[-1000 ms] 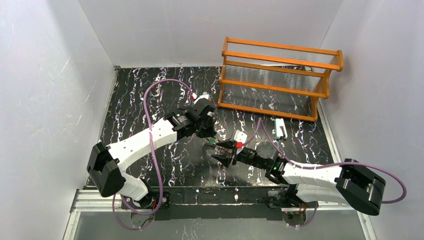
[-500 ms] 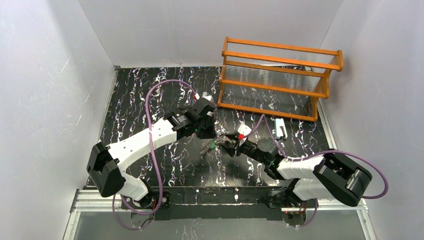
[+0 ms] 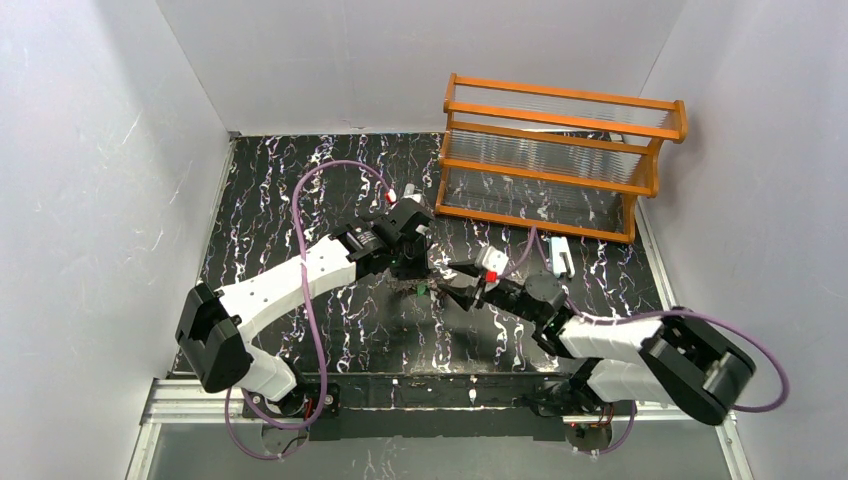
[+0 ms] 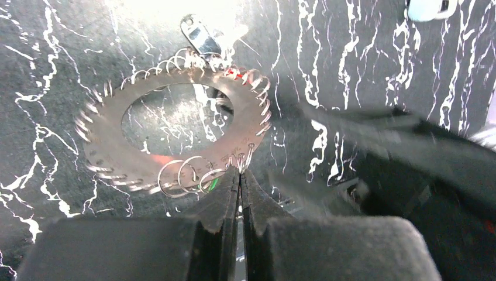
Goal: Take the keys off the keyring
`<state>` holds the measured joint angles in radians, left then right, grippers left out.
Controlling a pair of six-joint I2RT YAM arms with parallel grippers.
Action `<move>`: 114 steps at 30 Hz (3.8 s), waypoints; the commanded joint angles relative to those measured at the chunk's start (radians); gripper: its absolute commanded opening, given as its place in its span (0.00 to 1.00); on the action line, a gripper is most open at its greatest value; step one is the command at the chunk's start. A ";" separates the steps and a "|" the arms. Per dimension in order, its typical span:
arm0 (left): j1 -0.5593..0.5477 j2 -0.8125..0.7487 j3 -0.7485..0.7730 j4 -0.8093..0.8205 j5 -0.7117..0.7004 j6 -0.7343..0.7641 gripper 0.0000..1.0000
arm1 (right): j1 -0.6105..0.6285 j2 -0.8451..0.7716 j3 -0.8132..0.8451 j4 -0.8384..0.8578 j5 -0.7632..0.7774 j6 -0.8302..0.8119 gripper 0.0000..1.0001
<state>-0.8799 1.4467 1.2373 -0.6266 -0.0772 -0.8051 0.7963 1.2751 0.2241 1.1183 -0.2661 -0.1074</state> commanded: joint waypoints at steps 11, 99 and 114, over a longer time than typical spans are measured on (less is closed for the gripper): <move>0.001 -0.090 0.004 0.154 -0.149 -0.218 0.00 | 0.257 -0.015 0.009 0.173 0.348 0.169 0.58; 0.023 -0.157 -0.100 0.291 0.138 -0.333 0.00 | 0.174 0.224 -0.054 0.588 0.601 0.277 0.01; 0.040 -0.255 -0.122 0.363 -0.072 0.135 0.26 | 0.138 -0.066 0.004 0.113 0.319 0.109 0.01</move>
<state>-0.8467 1.2945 1.0973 -0.3431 -0.0513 -0.9497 0.9577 1.3071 0.1852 1.3617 0.1417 0.0418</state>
